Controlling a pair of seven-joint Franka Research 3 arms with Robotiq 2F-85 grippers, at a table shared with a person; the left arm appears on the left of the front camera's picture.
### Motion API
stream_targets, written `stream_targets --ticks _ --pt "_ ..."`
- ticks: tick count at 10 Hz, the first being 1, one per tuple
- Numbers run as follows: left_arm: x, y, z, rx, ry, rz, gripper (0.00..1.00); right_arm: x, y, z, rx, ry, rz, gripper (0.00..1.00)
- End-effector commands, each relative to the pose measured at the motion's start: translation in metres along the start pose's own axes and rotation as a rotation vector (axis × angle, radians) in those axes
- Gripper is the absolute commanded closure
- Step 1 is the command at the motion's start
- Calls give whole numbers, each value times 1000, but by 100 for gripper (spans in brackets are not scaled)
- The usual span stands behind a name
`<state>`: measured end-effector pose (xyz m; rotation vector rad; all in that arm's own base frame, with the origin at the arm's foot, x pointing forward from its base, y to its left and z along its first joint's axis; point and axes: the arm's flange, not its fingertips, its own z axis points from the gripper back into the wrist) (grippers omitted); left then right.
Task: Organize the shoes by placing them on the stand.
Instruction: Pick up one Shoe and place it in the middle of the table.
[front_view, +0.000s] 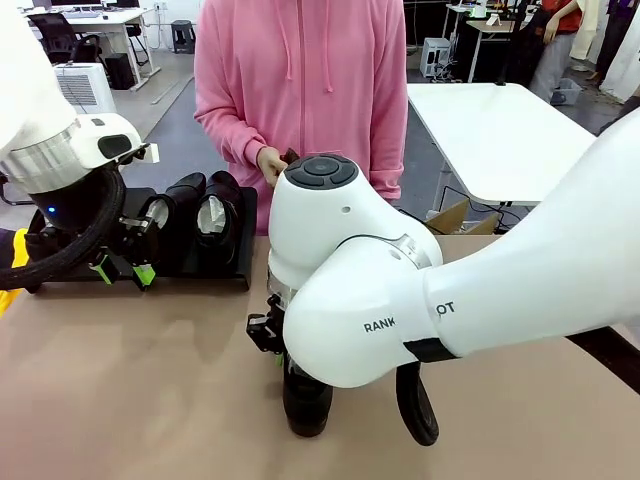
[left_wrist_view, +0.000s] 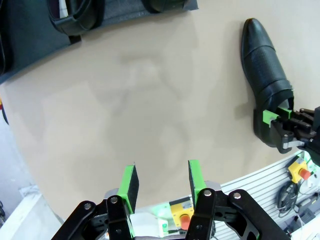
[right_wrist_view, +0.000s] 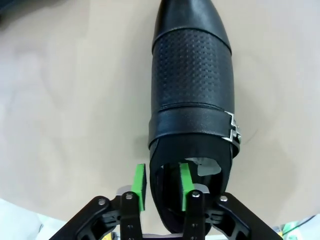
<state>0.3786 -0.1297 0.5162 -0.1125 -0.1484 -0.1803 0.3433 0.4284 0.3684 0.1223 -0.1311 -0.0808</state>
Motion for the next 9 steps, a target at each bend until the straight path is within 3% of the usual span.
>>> stream_targets --ticks 1,2,5,6,9 --pt "-1 3 2 -13 3 -12 46 5 4 15 11 -61 -15 13" --pt "-1 3 2 -13 3 -12 46 6 -2 26 38 -45 -15 0" --pt "-1 3 2 -13 3 -12 46 3 -29 66 157 17 -14 0" --pt "-1 3 2 -13 3 -12 46 8 -1 41 72 -28 -30 0" --pt "-1 3 2 -13 3 -12 46 8 -1 41 72 -28 -30 0"
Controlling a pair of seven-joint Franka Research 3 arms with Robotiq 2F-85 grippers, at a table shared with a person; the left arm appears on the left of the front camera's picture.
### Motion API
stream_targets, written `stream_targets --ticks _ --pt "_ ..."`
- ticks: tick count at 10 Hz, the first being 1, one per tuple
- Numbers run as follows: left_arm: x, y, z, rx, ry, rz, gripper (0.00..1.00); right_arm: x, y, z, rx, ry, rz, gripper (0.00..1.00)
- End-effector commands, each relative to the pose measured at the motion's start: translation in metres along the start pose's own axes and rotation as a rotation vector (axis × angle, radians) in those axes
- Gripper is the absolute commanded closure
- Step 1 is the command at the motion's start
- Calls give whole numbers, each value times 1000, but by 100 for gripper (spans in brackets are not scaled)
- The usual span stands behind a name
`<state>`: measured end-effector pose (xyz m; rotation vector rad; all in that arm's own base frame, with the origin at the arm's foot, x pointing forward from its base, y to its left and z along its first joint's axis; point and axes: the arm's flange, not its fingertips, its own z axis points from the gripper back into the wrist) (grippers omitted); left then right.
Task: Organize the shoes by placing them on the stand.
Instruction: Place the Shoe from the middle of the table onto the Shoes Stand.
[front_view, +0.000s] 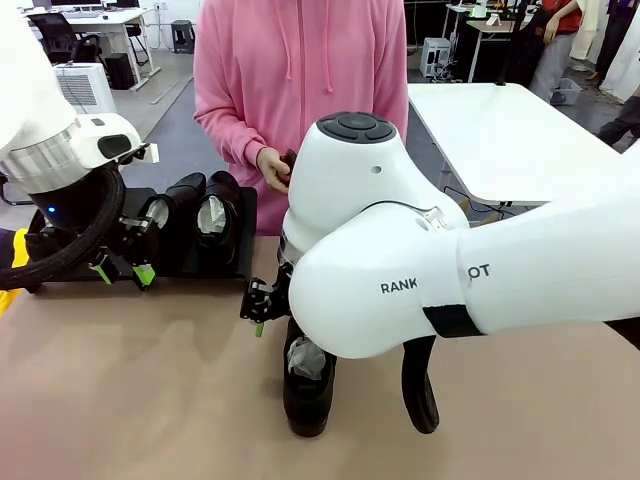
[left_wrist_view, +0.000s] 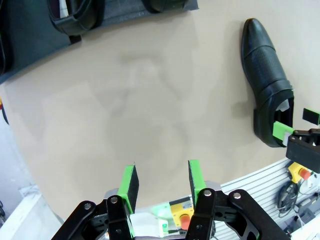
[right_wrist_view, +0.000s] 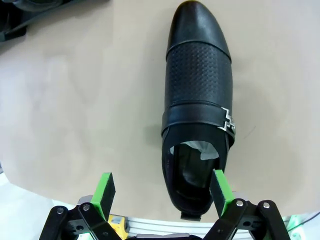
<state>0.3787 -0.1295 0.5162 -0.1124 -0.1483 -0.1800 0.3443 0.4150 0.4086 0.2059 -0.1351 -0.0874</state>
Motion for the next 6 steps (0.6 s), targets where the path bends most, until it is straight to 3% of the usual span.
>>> stream_targets --ticks 1,6 --pt "-1 3 2 -13 3 -13 46 1 7 -1 -11 -28 -17 0" --pt "0 0 0 0 0 0 46 0 0 -2 -7 -3 0 0"
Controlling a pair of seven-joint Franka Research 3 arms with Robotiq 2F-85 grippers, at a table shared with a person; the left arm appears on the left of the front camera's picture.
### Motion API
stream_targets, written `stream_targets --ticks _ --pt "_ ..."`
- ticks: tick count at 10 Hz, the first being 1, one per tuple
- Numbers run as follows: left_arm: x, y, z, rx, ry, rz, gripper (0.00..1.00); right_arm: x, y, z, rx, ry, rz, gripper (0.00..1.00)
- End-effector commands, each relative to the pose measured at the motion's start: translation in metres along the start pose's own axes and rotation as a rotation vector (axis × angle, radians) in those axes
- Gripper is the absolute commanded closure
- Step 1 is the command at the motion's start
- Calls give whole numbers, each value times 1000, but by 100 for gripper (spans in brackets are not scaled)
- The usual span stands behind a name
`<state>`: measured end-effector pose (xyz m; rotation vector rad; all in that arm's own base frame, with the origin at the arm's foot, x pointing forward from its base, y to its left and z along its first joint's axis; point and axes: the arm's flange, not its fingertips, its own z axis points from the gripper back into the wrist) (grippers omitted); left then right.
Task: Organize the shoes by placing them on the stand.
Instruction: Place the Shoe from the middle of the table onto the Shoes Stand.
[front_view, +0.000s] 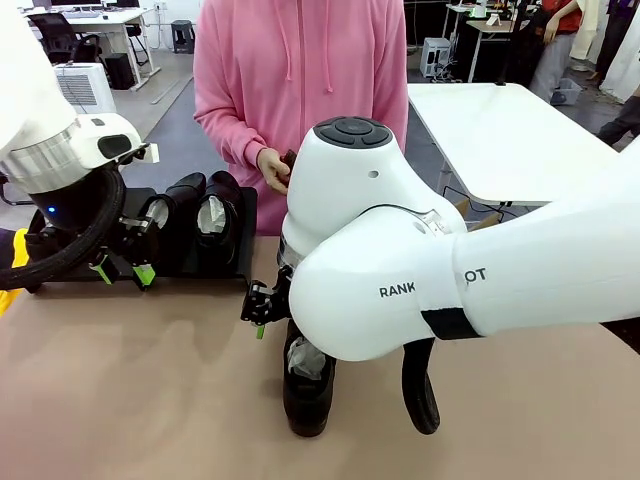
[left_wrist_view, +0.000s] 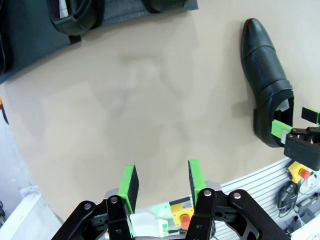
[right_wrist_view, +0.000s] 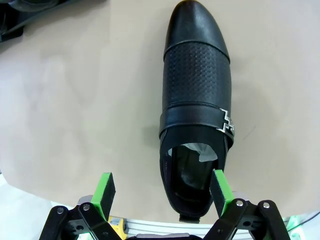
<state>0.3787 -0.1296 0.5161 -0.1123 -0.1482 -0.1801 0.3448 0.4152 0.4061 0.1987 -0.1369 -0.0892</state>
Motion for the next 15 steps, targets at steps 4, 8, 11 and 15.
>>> stream_targets --ticks 4,8,11,15 --pt "-32 -107 -74 -52 8 -125 46 34 -104 88 -78 -226 -337 0" --pt "-30 -175 -109 -73 -93 85 46 56 -155 108 -93 -263 -486 0" --pt "-19 -191 -128 -26 -43 187 46 56 -155 108 -93 -263 -486 0" --pt "-7 -203 -162 0 -4 193 46 56 -155 108 -93 -263 -486 0"
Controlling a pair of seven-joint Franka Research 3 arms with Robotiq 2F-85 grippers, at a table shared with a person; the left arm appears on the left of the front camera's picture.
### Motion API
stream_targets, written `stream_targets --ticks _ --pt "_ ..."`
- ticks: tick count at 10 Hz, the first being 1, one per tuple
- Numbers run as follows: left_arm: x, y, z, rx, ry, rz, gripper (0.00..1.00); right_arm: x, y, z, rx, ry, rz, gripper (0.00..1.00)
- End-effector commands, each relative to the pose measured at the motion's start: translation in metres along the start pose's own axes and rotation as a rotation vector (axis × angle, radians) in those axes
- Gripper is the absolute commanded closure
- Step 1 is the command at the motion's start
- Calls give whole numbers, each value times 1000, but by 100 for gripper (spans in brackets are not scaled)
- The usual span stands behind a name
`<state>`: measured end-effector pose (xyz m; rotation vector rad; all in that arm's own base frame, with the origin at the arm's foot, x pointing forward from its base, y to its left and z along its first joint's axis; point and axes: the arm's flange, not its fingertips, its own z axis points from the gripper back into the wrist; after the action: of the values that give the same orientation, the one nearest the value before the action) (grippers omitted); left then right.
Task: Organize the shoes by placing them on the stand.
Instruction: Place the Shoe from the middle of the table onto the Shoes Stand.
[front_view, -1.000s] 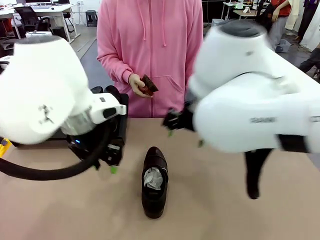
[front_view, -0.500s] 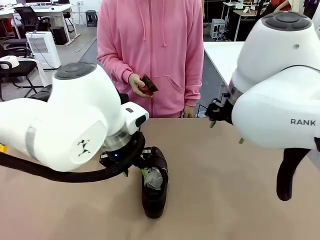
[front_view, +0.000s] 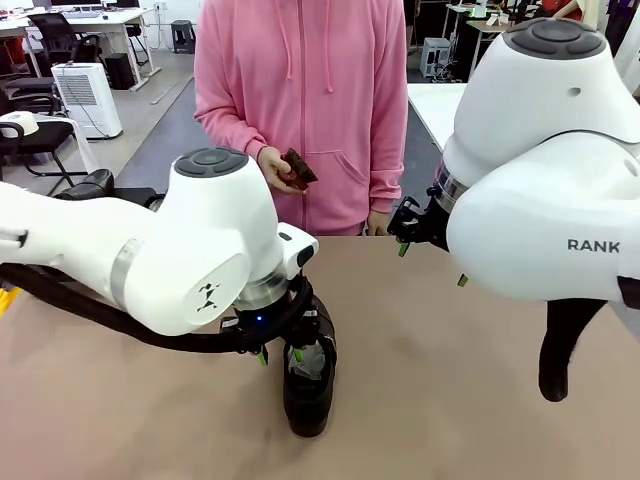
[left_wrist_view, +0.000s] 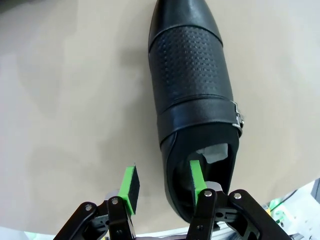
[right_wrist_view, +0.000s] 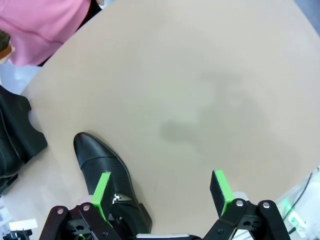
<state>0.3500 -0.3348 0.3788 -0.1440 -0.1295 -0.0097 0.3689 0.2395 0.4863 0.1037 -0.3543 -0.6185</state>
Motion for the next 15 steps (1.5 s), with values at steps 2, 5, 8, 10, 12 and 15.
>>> stream_targets --ticks 2,5,8,10,12,15 --pt "7 -15 -23 58 68 44 46 4 1 -1 17 16 8 0" --pt "5 -15 -32 40 82 3 82 4 1 -1 17 16 8 0" --pt "3 -14 -28 42 73 -6 100 4 1 -1 17 16 8 0" --pt "2 -11 -28 18 112 -1 100 4 1 -1 17 16 8 0" --pt "0 -9 -21 -2 128 -17 100 4 1 -1 17 16 8 0" --pt "-9 5 57 -88 8 -168 100 4 1 -1 17 16 8 0"
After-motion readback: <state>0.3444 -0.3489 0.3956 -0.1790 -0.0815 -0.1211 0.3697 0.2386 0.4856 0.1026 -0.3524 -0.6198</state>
